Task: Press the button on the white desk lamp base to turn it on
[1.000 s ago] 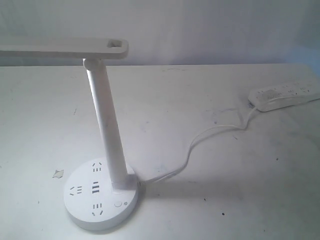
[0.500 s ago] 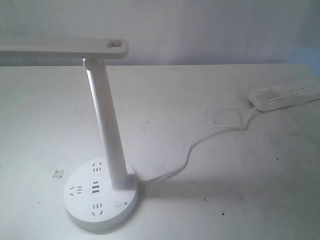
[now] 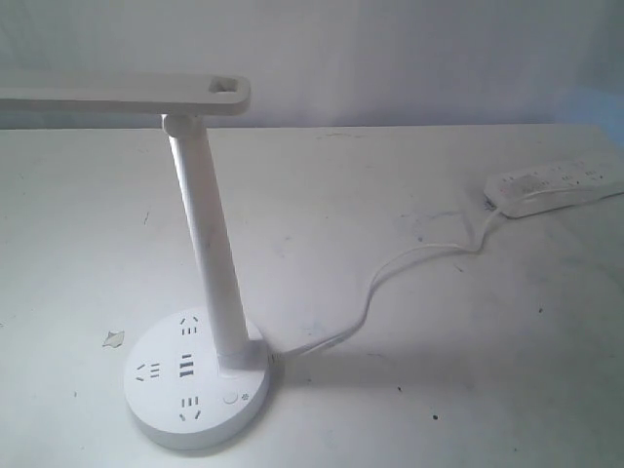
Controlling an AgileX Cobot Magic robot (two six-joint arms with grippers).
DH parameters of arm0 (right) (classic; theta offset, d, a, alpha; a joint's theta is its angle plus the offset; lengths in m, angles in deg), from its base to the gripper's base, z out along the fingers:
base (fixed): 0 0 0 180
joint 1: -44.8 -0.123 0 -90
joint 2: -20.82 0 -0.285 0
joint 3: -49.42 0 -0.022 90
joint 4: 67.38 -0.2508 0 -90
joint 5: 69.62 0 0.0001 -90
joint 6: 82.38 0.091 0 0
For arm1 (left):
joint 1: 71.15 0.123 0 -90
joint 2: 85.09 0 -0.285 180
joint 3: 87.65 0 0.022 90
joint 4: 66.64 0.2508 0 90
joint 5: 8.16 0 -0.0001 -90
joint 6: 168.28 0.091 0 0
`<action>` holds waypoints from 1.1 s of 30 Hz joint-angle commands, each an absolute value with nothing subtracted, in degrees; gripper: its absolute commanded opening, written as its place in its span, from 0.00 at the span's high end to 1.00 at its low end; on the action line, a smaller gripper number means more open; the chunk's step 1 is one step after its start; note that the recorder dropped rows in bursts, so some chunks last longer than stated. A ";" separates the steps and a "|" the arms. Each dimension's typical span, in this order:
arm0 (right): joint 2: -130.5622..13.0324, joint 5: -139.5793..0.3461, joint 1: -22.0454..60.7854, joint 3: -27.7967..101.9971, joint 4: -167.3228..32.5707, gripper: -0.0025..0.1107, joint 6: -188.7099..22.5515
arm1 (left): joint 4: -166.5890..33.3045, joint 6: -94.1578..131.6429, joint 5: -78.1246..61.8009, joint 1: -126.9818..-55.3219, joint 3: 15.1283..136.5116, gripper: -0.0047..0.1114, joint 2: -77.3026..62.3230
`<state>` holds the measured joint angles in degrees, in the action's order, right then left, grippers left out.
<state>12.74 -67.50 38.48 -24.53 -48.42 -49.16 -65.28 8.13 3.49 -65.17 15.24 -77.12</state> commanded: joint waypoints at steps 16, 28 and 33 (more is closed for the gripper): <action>13.03 -88.64 38.98 -27.80 -69.06 0.98 -81.71 | -65.42 8.13 3.40 -65.64 15.13 0.96 -77.30; 13.03 -89.54 44.11 -27.80 -67.70 0.98 -82.07 | -65.42 8.13 3.40 -65.64 15.13 0.96 -77.30; 13.03 -89.67 50.14 -27.80 -68.81 0.98 -81.96 | -65.42 8.13 3.40 -65.64 15.13 0.96 -77.30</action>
